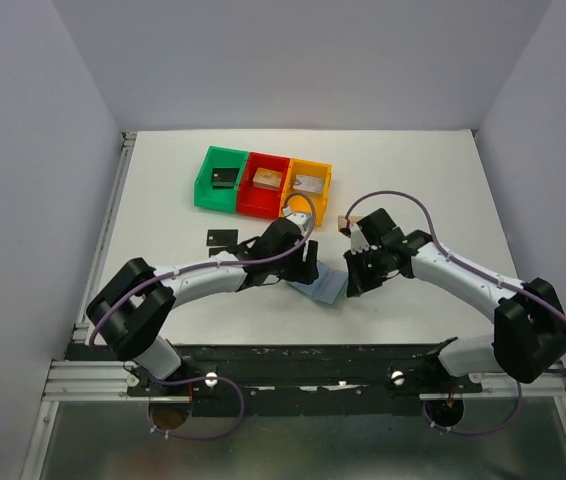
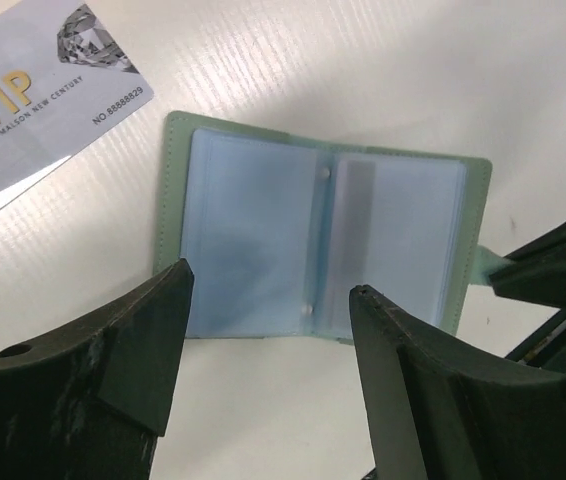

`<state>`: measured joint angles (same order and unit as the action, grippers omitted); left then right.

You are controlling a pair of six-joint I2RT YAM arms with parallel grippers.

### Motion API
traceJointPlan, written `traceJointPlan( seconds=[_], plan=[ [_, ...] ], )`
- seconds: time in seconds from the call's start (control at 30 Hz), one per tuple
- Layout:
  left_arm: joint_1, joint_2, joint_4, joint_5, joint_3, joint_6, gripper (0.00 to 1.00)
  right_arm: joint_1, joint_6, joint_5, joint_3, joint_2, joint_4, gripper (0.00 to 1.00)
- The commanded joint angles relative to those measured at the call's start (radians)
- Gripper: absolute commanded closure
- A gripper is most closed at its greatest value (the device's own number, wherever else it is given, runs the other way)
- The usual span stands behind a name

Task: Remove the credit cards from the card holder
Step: Remove the credit card from the card holder.

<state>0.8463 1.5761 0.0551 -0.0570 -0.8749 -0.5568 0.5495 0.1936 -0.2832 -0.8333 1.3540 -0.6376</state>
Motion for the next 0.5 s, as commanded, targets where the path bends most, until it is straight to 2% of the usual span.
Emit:
traceJointPlan(
  seconds=[0.0, 0.33, 0.47],
  plan=[
    [-0.012, -0.08, -0.011, 0.028, 0.053, -0.04, 0.23, 0.055, -0.055, -0.059, -0.038, 0.056, -0.027, 1.0],
    [-0.013, -0.123, -0.027, 0.003, 0.109, -0.064, 0.23, 0.165, -0.105, -0.172, -0.069, 0.114, -0.04, 0.99],
    [-0.013, -0.13, -0.038, -0.049, 0.117, -0.051, 0.23, 0.171, -0.095, -0.128, -0.082, 0.137, -0.054, 1.0]
  ],
)
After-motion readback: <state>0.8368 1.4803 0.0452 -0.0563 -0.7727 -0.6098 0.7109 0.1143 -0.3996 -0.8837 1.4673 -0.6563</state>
